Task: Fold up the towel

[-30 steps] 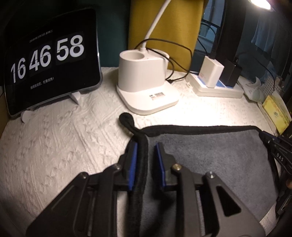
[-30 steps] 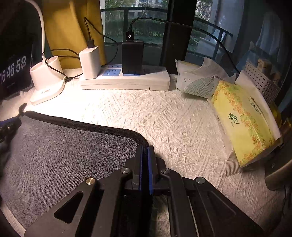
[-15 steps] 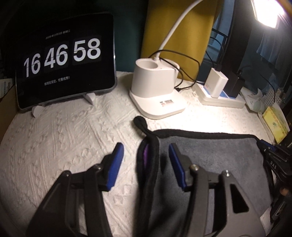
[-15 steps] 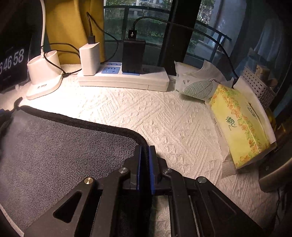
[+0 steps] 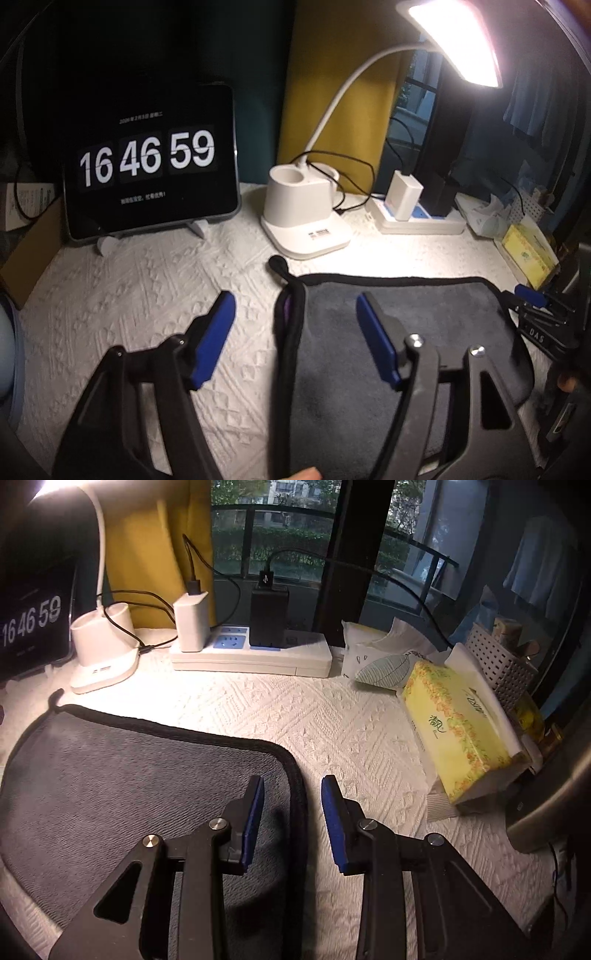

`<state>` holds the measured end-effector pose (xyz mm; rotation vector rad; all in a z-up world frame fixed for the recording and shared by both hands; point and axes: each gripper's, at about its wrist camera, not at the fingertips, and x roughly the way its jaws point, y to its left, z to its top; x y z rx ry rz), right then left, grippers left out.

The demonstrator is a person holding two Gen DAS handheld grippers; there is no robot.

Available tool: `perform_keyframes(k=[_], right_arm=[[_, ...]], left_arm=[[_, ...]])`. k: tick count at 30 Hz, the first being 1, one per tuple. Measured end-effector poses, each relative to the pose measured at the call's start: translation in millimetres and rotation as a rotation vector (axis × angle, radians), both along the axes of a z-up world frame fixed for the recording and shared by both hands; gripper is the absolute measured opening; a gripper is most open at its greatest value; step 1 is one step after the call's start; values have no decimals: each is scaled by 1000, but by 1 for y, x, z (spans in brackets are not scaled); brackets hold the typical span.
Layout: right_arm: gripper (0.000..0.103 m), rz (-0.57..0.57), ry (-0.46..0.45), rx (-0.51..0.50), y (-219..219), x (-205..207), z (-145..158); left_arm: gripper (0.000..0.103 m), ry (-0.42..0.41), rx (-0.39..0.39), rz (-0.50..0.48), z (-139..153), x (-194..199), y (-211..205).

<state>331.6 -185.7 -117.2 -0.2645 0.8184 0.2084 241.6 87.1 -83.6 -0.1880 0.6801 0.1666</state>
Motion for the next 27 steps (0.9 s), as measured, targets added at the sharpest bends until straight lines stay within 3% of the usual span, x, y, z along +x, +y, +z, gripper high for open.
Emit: perform_keyframes(k=[27], right_arm=[[34, 8, -84, 60, -13, -88, 44]], left_arm=[[70, -84, -22, -49, 35, -82, -30]])
